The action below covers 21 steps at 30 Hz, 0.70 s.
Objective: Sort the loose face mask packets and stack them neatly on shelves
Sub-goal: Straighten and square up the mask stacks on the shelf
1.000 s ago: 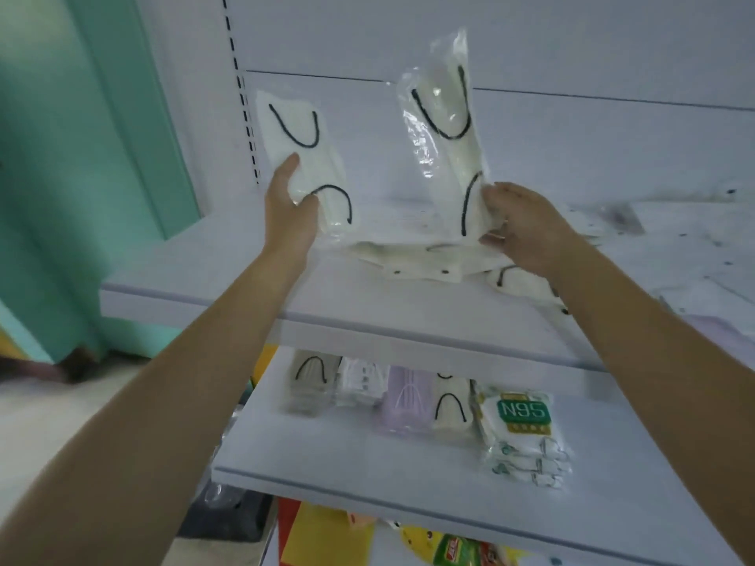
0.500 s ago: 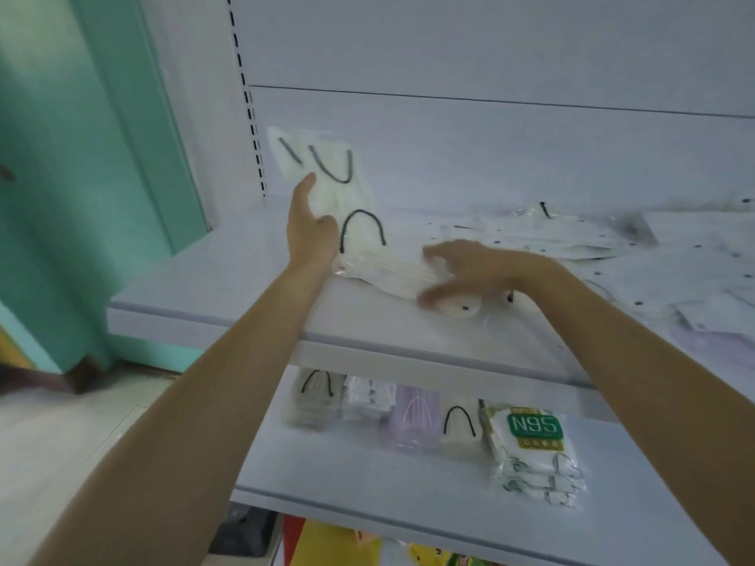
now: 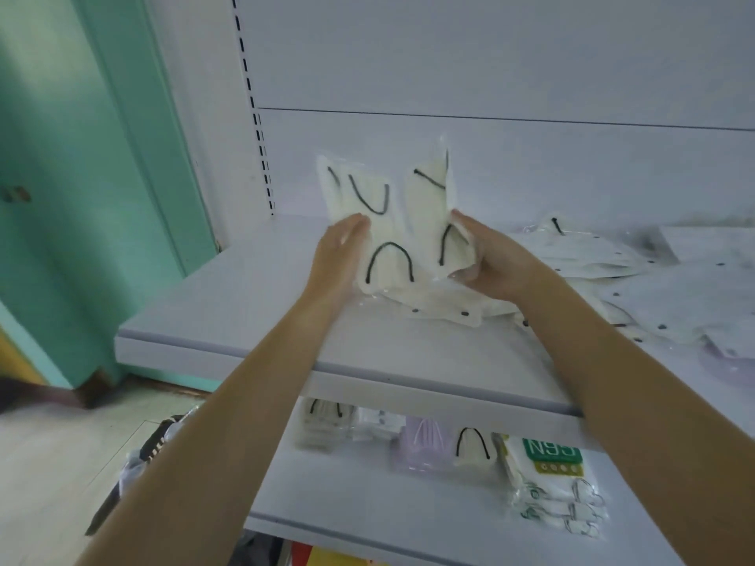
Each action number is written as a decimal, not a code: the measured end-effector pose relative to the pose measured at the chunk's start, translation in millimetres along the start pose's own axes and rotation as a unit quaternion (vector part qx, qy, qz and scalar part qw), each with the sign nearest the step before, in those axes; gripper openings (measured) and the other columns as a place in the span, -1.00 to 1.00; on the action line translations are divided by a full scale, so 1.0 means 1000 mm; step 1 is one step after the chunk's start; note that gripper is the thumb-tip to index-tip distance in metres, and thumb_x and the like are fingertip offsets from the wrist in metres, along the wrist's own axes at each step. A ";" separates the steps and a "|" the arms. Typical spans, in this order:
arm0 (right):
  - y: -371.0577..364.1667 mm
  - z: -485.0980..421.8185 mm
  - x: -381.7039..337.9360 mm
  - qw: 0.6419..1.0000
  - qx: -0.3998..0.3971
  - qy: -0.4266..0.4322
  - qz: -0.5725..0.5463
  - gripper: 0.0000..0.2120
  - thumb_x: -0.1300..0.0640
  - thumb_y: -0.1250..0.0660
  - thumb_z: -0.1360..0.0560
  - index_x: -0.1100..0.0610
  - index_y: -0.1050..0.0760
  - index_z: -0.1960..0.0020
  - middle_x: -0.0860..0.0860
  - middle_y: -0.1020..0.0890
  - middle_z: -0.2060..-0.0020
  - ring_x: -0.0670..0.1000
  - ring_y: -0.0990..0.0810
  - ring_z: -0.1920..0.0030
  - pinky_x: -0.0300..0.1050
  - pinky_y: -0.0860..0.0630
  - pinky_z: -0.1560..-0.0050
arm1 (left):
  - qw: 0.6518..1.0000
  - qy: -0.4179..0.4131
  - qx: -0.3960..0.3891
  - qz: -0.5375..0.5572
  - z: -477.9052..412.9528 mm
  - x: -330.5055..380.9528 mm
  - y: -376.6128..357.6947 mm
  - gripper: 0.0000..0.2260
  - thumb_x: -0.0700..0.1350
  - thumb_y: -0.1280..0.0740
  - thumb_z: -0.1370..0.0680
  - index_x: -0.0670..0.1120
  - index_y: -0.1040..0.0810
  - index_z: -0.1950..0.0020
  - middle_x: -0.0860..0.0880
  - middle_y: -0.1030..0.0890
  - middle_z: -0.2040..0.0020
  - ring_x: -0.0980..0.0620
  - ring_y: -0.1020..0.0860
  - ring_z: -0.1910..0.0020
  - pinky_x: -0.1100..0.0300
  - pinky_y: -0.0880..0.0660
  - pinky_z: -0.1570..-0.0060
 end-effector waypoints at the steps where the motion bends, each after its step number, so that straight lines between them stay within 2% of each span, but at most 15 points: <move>1: -0.003 -0.003 0.006 0.999 0.005 -0.005 0.046 -0.69 0.00 -0.11 -0.61 0.17 -0.51 -0.13 0.05 -0.65 0.08 -0.01 -0.63 0.10 -0.17 -0.59 0.07 | 0.999 0.002 -0.047 -0.016 0.002 -0.002 -0.004 -0.61 0.06 -0.27 -0.57 -0.03 -0.42 -0.37 0.07 -0.43 -0.35 0.15 -0.40 -0.28 0.25 -0.31 -0.22; 3: -0.005 -0.007 0.011 0.977 0.063 0.022 0.203 -0.67 0.00 -0.11 -0.62 0.20 -0.52 -0.12 0.03 -0.63 0.10 -0.08 -0.62 0.18 -0.28 -0.56 0.18 | 0.995 -0.003 -0.092 -0.030 0.005 -0.004 -0.008 -0.52 0.08 -0.35 -0.52 0.02 -0.37 -0.41 0.12 -0.38 -0.36 0.18 -0.36 -0.29 0.25 -0.30 -0.22; 4: -0.002 -0.007 0.009 0.945 0.117 0.055 0.302 -0.66 0.01 -0.08 -0.63 0.22 -0.51 -0.11 0.02 -0.62 0.12 -0.13 -0.59 0.25 -0.33 -0.55 0.25 | 0.995 -0.009 -0.092 -0.035 0.005 -0.004 -0.007 -0.49 0.04 -0.39 -0.50 0.02 -0.34 -0.42 0.13 -0.36 -0.35 0.19 -0.34 -0.29 0.26 -0.30 -0.22; 5: 0.004 -0.008 0.006 0.905 0.170 0.095 0.379 -0.63 0.01 -0.06 -0.63 0.27 -0.49 -0.12 0.06 -0.61 0.09 -0.13 -0.55 0.26 -0.29 -0.56 0.19 | 0.995 -0.016 -0.086 -0.043 0.005 -0.005 -0.006 -0.46 -0.01 -0.41 -0.49 0.01 -0.32 -0.43 0.11 -0.34 -0.36 0.18 -0.32 -0.31 0.24 -0.30 -0.26; 6: 0.009 -0.010 0.003 0.876 0.202 0.125 0.419 -0.60 0.00 -0.04 -0.63 0.30 -0.47 -0.14 0.12 -0.60 0.01 -0.10 -0.53 0.21 -0.16 -0.56 0.03 | 0.995 -0.021 -0.080 -0.053 0.004 -0.006 -0.006 -0.44 -0.06 -0.42 -0.49 0.01 -0.30 -0.44 0.09 -0.32 -0.37 0.15 -0.31 -0.34 0.21 -0.31 -0.31; 7: 0.013 -0.011 0.001 0.866 0.209 0.137 0.432 -0.58 -0.05 -0.04 -0.62 0.26 -0.47 -0.16 0.13 -0.59 -0.06 -0.07 -0.52 0.14 -0.05 -0.51 -0.09 | 0.995 -0.024 -0.075 -0.065 0.004 -0.006 -0.005 -0.42 -0.11 -0.42 -0.48 0.00 -0.28 -0.45 0.07 -0.31 -0.39 0.11 -0.31 -0.37 0.16 -0.31 -0.34; 9: 0.016 -0.011 0.001 0.872 0.176 0.121 0.441 -0.56 -0.17 -0.07 -0.58 0.11 -0.48 -0.22 0.02 -0.58 -0.15 -0.06 -0.52 -0.02 -0.07 -0.43 -0.16 | 0.995 -0.036 -0.046 -0.086 0.002 -0.005 -0.004 -0.43 -0.21 -0.38 -0.49 -0.02 -0.25 -0.45 0.01 -0.30 -0.40 0.05 -0.31 -0.38 0.16 -0.31 -0.35; 12: 0.016 -0.008 0.006 0.815 0.099 0.089 0.564 -0.36 -0.27 -0.30 -0.41 0.00 -0.32 -0.39 -0.10 -0.43 -0.27 -0.11 -0.39 -0.21 -0.18 -0.28 -0.17 | 0.990 -0.058 0.065 -0.110 -0.003 -0.003 0.006 -0.48 -0.33 -0.23 -0.52 -0.06 -0.25 -0.45 -0.07 -0.32 -0.40 0.01 -0.33 -0.35 0.34 -0.27 -0.23; 14: 0.013 -0.003 0.015 0.783 0.026 0.034 0.621 -0.26 -0.29 -0.40 -0.29 -0.11 -0.30 -0.40 -0.13 -0.31 -0.36 -0.14 -0.28 -0.30 -0.19 -0.18 -0.20 | 0.984 -0.040 0.144 -0.093 -0.005 -0.004 0.016 -0.50 -0.37 -0.12 -0.52 -0.04 -0.28 -0.44 -0.09 -0.33 -0.39 0.00 -0.35 -0.33 0.28 -0.30 -0.24; 15: 0.010 0.000 0.019 0.765 0.003 0.013 0.644 -0.29 -0.28 -0.43 -0.28 -0.14 -0.34 -0.37 -0.13 -0.30 -0.35 -0.13 -0.24 -0.32 -0.19 -0.16 -0.21 | 0.981 -0.026 0.173 -0.079 -0.006 -0.005 0.019 -0.50 -0.37 -0.08 -0.53 -0.04 -0.29 -0.43 -0.11 -0.31 -0.40 0.00 -0.34 -0.35 0.24 -0.30 -0.27; 17: 0.009 0.000 0.020 0.737 -0.003 0.036 0.674 -0.48 -0.19 -0.43 -0.35 -0.07 -0.49 -0.27 -0.08 -0.40 -0.15 -0.08 -0.31 -0.22 -0.25 -0.18 -0.13 | 0.977 -0.004 0.208 -0.055 -0.007 -0.007 0.024 -0.52 -0.37 -0.02 -0.55 -0.08 -0.29 -0.44 -0.16 -0.25 -0.44 -0.05 -0.27 -0.42 0.14 -0.27 -0.36; 18: 0.007 0.000 0.017 0.730 0.008 0.076 0.679 -0.64 -0.12 -0.41 -0.41 0.01 -0.59 -0.14 -0.05 -0.45 0.00 -0.07 -0.37 -0.07 -0.24 -0.22 -0.02 | 0.974 0.000 0.220 -0.047 -0.007 -0.007 0.026 -0.53 -0.37 -0.01 -0.56 -0.09 -0.28 -0.45 -0.17 -0.22 -0.45 -0.07 -0.24 -0.45 0.09 -0.26 -0.39; 19: 0.005 0.001 0.014 0.726 0.024 0.117 0.677 -0.79 -0.06 -0.38 -0.45 0.08 -0.63 0.08 -0.02 -0.46 0.17 -0.07 -0.39 0.11 -0.21 -0.25 0.10 | 0.972 -0.001 0.231 -0.041 -0.006 -0.006 0.027 -0.53 -0.37 0.00 -0.57 -0.11 -0.26 -0.46 -0.18 -0.20 -0.47 -0.08 -0.20 -0.47 0.08 -0.23 -0.41; 20: 0.005 0.001 0.012 0.728 0.049 0.148 0.667 -0.73 -0.01 -0.35 -0.48 0.14 -0.54 0.29 0.00 -0.41 0.34 -0.07 -0.35 0.29 -0.17 -0.24 0.24 | 0.969 -0.006 0.243 -0.038 -0.006 -0.006 0.028 -0.53 -0.37 0.01 -0.57 -0.12 -0.25 -0.47 -0.17 -0.17 -0.48 -0.07 -0.16 -0.49 0.10 -0.19 -0.42; 21: 0.007 0.003 0.009 0.742 0.086 0.163 0.644 -0.66 0.02 -0.31 -0.49 0.13 -0.37 0.40 -0.01 -0.32 0.45 -0.07 -0.27 0.41 -0.16 -0.19 0.35 | 0.967 -0.010 0.252 -0.036 -0.005 -0.006 0.029 -0.53 -0.37 0.01 -0.58 -0.13 -0.24 -0.47 -0.17 -0.15 -0.50 -0.06 -0.13 -0.50 0.12 -0.16 -0.43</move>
Point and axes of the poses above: each hand's wrist, its own z-axis away from the middle knuckle, its own y-axis out of the back of the hand, x = y × z, the point moved 3 cm from there along -z, towards the middle knuckle
